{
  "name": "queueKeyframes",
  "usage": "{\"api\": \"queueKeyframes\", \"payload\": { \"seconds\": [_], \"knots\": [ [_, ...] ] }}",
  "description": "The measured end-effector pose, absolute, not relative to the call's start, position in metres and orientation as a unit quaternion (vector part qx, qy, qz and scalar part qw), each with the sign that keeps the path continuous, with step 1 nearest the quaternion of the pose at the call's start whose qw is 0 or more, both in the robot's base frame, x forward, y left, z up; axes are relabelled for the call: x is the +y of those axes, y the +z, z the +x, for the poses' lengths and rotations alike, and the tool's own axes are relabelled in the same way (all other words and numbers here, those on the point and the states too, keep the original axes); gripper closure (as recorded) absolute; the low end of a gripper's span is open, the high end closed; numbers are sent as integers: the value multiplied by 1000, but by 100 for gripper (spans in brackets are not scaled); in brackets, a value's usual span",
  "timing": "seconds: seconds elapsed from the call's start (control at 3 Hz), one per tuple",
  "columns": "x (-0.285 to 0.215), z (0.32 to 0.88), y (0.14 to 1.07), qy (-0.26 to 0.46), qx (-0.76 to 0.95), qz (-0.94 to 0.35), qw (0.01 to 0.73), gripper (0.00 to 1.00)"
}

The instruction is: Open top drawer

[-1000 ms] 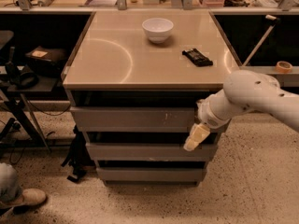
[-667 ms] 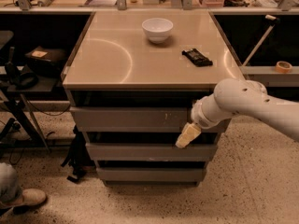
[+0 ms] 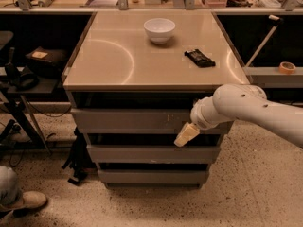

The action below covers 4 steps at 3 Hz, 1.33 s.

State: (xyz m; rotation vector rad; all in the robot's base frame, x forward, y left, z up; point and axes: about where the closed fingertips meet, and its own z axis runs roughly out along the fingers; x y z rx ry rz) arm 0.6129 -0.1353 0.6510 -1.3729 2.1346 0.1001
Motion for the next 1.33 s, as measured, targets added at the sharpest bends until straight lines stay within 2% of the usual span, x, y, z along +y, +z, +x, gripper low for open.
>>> {"api": "queueKeyframes", "payload": {
  "seconds": [0.33,1.33],
  "knots": [
    [-135,613,651,38,803,-516,296,19],
    [-135,613,651,38,803,-516,296,88]
  ]
}}
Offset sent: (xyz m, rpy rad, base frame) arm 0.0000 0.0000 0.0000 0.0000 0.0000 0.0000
